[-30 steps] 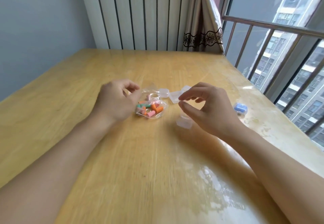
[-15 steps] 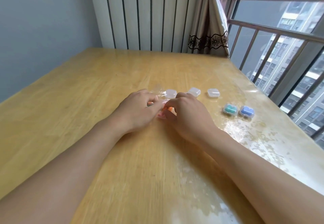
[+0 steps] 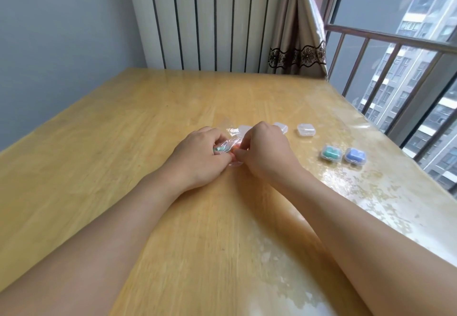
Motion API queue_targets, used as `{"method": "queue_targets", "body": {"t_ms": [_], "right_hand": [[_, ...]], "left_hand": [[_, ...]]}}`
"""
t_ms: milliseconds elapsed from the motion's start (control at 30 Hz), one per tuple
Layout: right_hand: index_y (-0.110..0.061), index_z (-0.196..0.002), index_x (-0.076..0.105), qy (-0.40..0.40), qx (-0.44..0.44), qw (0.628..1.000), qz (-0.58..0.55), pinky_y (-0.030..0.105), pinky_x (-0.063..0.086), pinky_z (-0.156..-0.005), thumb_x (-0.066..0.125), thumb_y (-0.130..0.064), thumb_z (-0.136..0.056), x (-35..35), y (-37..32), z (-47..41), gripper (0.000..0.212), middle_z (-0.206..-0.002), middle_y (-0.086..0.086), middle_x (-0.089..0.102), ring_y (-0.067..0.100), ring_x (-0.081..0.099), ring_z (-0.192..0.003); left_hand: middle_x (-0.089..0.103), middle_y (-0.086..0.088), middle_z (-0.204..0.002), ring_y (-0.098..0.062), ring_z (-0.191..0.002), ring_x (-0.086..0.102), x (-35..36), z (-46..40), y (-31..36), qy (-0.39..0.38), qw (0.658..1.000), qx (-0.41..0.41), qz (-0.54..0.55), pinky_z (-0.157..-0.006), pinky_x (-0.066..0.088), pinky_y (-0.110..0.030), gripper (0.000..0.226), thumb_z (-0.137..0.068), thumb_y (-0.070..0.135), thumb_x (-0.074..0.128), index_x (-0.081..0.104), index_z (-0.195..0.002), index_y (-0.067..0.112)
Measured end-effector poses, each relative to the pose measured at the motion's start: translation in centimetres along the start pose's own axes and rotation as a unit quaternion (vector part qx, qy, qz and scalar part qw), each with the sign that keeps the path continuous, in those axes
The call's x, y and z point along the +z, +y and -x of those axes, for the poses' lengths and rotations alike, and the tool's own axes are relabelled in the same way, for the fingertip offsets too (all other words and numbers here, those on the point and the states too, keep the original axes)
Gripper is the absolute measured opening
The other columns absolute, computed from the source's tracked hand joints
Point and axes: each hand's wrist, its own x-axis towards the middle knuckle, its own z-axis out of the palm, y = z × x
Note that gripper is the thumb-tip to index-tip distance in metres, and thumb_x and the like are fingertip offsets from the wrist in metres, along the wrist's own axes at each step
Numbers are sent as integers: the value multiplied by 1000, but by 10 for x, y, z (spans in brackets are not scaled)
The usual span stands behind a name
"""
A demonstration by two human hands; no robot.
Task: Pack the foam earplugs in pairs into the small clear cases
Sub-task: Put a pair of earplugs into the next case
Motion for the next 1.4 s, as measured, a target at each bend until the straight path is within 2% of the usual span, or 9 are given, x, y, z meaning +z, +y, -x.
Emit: {"method": "queue_targets", "body": {"t_ms": [267,500,667,767,867,1000,1167,1267,1400], "right_hand": [[-2,-77,72,8,-60,998,7,41,51,-60,69,-21,-86,-5,4,7,21,-74,14,68,32,63,-71],[-11,-79,75,-25,-103,994,-30,30,43,-57,71,-22,-90,-37,5,22,16,-62,-3,61,11,51,-56],[-10,-83,79,-51,-42,975,-213,17,39,-47,78,-28,-87,-73,15,34,19,-59,-3,64,0,51,-47],[-9,-83,78,7,-42,979,-200,12,35,-45,77,-20,-88,-91,33,39,12,-51,-9,61,-1,47,-41],[-13,-81,78,58,-86,988,-112,10,35,-46,78,-17,-87,-83,41,51,8,-51,-12,59,2,52,-45],[-16,-80,77,72,-141,985,-68,15,44,-59,79,-16,-84,-61,39,59,4,-65,-6,67,11,58,-60],[-15,-82,77,52,-155,981,-102,13,44,-60,78,-17,-86,-57,40,58,4,-62,-16,60,1,60,-71],[-17,-88,75,-15,-100,980,-170,11,44,-56,78,-16,-87,-61,47,56,4,-68,-12,66,-1,63,-58],[-11,-91,74,-37,-24,968,-248,15,48,-52,78,-1,-84,-77,57,47,13,-78,-3,78,8,73,-64]], "left_hand": [[57,9,-118,-20,-115,55,1,2,1,-10,998,5,-54,-100,46,-42,46,-78,49,53,65,-117,27],[53,12,-104,-19,-104,52,3,3,-2,4,998,16,-67,-92,45,-37,21,-89,44,62,65,-102,28],[52,10,-116,-15,-117,48,2,5,1,5,999,13,-50,-99,44,-35,32,-87,46,61,63,-115,31],[52,12,-115,-10,-114,43,-2,8,6,67,997,27,-12,-91,36,-23,40,-80,47,75,65,-115,31],[62,11,-96,-1,-84,51,-8,13,16,169,978,106,70,-72,36,-9,29,-74,41,79,72,-98,25],[69,6,-68,-3,-55,55,7,27,38,127,968,117,180,-56,45,-12,16,-79,30,84,77,-86,18],[75,2,-77,-14,-66,72,24,26,42,56,958,64,275,-60,57,-24,4,-86,11,76,76,-90,11],[75,-5,-87,-17,-76,75,25,24,38,33,936,23,350,-72,60,-27,15,-84,3,76,73,-98,8],[76,-13,-98,-20,-85,77,22,23,39,35,928,8,372,-71,57,-23,28,-82,-4,77,66,-103,11]]}}
